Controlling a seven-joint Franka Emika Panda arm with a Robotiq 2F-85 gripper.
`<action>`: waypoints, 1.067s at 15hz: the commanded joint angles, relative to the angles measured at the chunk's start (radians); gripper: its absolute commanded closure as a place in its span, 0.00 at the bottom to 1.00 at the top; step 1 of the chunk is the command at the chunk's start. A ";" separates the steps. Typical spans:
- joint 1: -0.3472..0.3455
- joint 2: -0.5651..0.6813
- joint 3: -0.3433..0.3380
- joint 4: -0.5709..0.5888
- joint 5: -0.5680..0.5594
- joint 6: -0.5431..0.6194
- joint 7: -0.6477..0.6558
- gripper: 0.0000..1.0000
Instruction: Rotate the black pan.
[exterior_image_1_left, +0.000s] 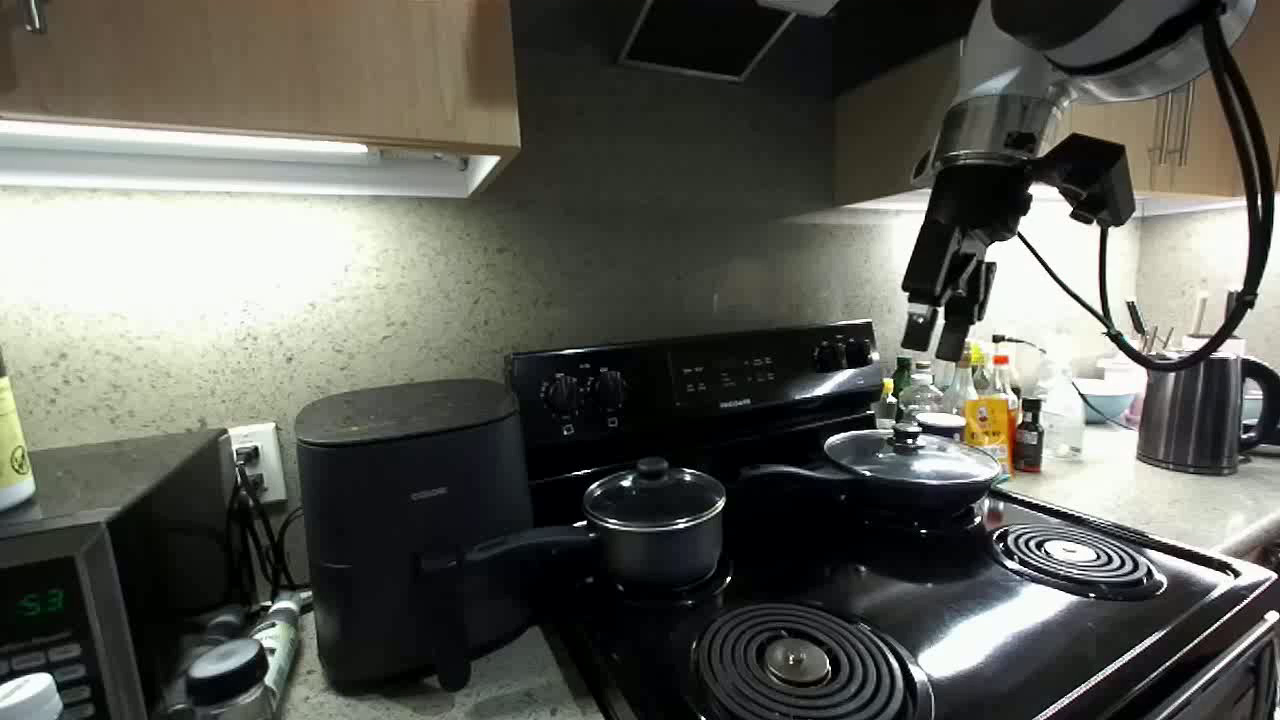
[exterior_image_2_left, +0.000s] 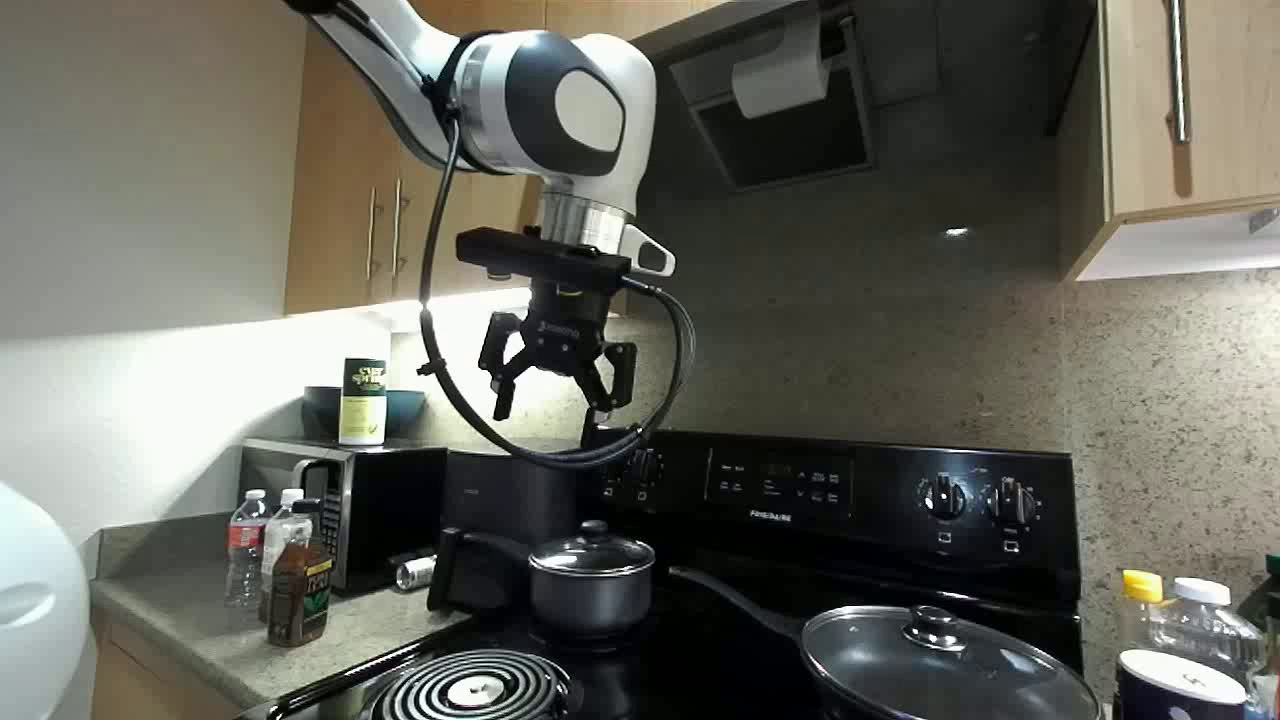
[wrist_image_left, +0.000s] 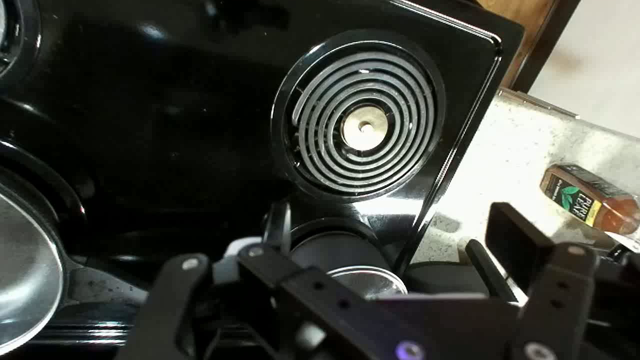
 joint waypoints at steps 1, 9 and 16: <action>-0.024 0.004 0.019 0.003 0.012 -0.005 -0.011 0.00; -0.027 0.045 0.032 0.032 -0.007 -0.002 -0.001 0.00; -0.054 0.286 0.127 0.193 -0.151 0.094 0.130 0.00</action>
